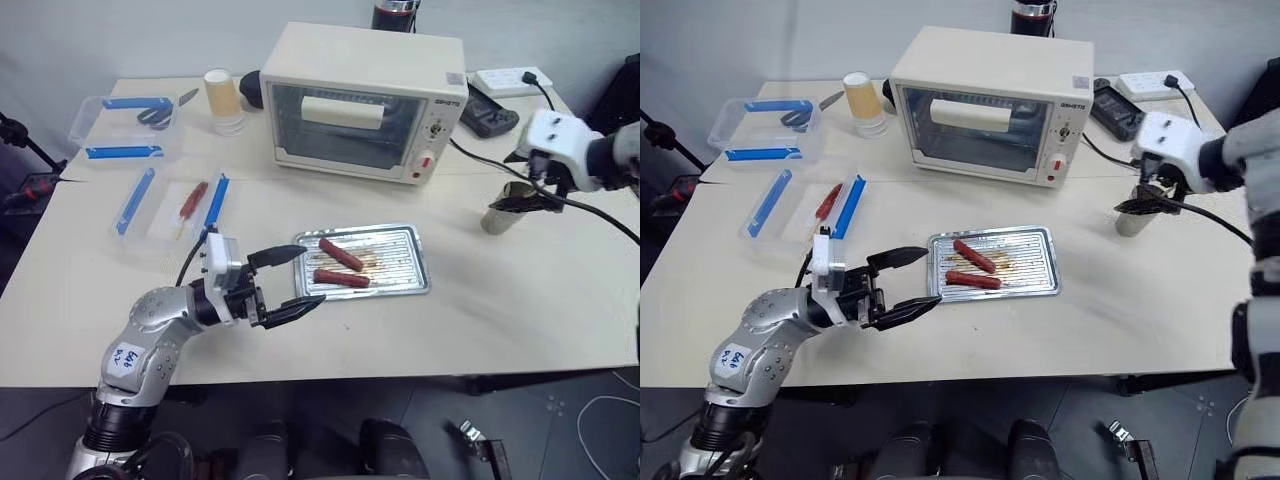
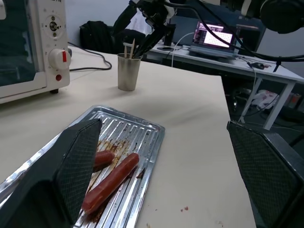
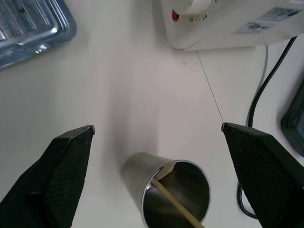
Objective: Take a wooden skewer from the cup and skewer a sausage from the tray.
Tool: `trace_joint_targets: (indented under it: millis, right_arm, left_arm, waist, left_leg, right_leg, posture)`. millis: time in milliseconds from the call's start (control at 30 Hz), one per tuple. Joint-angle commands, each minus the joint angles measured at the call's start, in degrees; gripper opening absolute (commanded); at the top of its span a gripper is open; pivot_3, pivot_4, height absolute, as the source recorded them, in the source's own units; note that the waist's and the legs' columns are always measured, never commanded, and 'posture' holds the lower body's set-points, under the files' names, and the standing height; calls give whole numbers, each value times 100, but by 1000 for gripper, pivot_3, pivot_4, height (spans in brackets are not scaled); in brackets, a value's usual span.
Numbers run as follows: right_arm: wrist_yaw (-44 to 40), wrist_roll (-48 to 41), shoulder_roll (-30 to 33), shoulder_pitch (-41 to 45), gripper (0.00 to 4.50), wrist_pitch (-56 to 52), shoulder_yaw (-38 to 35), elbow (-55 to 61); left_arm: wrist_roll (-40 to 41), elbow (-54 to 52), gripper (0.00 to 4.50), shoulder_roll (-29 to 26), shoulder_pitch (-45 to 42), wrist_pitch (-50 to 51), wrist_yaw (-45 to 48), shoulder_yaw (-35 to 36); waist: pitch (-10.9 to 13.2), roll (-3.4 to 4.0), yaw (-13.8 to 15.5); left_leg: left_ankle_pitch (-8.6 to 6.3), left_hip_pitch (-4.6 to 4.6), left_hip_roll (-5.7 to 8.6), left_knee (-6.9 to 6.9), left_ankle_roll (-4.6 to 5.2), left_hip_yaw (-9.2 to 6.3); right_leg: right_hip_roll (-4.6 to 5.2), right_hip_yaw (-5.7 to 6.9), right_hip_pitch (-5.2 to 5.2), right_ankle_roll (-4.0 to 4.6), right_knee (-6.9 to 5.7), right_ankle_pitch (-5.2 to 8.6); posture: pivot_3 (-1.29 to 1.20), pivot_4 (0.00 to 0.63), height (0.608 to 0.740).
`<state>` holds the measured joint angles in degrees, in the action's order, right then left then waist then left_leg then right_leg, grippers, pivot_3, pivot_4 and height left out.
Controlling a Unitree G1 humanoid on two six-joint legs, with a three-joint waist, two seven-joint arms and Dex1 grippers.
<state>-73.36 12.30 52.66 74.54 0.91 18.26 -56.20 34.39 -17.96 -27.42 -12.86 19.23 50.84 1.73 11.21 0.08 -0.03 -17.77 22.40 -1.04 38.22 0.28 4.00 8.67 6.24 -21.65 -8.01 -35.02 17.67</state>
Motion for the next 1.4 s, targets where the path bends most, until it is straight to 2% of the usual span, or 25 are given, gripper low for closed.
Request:
trace_joint_targets:
  millis: [33, 133, 233, 600, 633, 800, 967, 1267, 1400]
  right_arm:
    - [216, 371, -73, 451, 4500, 371, 76, -679]
    - [257, 529, -206, 604, 4500, 499, 123, -1016]
    - [279, 686, -258, 672, 3919, 601, 152, -1241]
    - [342, 723, -386, 743, 258, 602, -46, -1427]
    - [364, 718, -374, 753, 25, 598, -63, -1426]
    - [412, 699, -317, 885, 25, 605, -155, -1414]
    - [109, 627, -208, 1162, 25, 556, -289, -1313]
    - [-1238, 249, 116, 1866, 25, -120, -657, -932]
    - [-1868, -323, 162, 2051, 25, -909, -791, -547]
  left_arm:
    - [-9, -369, 4468, 13, 105, -100, -145, 91]
    - [-6, -442, 4468, 9, 162, -96, -223, 104]
    - [-2, -503, 4500, -7, 193, -84, -282, 116]
    - [25, -532, 4500, -44, 197, -77, -361, 150]
    - [27, -528, 4500, -45, 185, -73, -363, 152]
    - [17, -468, 4500, -45, 104, -81, -359, 149]
    - [12, -386, 4500, -13, 21, -107, -351, 143]
    - [42, -176, 4500, 79, -138, -224, -324, 175]
    - [-81, -49, 4500, 189, -219, -548, -285, 173]
  waist:
    - [0, 0, -2]
    - [0, 0, -22]
    - [0, 1, -32]
    - [1, 2, -34]
    - [1, 2, -33]
    - [1, 2, -36]
    - [2, 3, -35]
    - [4, 8, -28]
    - [5, 8, -26]
  left_leg:
    - [0, 2, 1, 2, 0, -1]
    - [0, 1, 2, 3, 0, 0]
    - [1, -1, 0, 3, -2, 1]
    - [1, -1, 0, 4, -3, 1]
    - [1, -1, 0, 3, -2, 1]
    - [1, -2, 0, 3, -3, 1]
    - [1, -2, 0, 3, -2, 1]
    - [1, -1, 0, 1, -2, 2]
    - [1, -2, 0, 1, -2, 4]
  right_leg:
    - [1, 1, 0, 0, 1, 0]
    - [1, 0, 0, 0, 1, 0]
    - [0, -1, 1, 0, -5, 0]
    - [0, -2, 0, 0, -6, 0]
    - [0, -2, 0, 0, -6, 0]
    - [0, -2, 0, 0, -6, 0]
    - [0, -3, 0, 0, -5, 0]
    - [0, -3, -1, 0, -4, 0]
    - [-1, -4, -1, 0, -4, 0]
  posture:
    - [0, 150, 740]
    - [0, 150, 740]
    - [0, 150, 740]
    - [0, 150, 740]
    - [0, 150, 740]
    - [0, 150, 740]
    - [0, 150, 740]
    - [0, 150, 740]
    - [0, 150, 740]
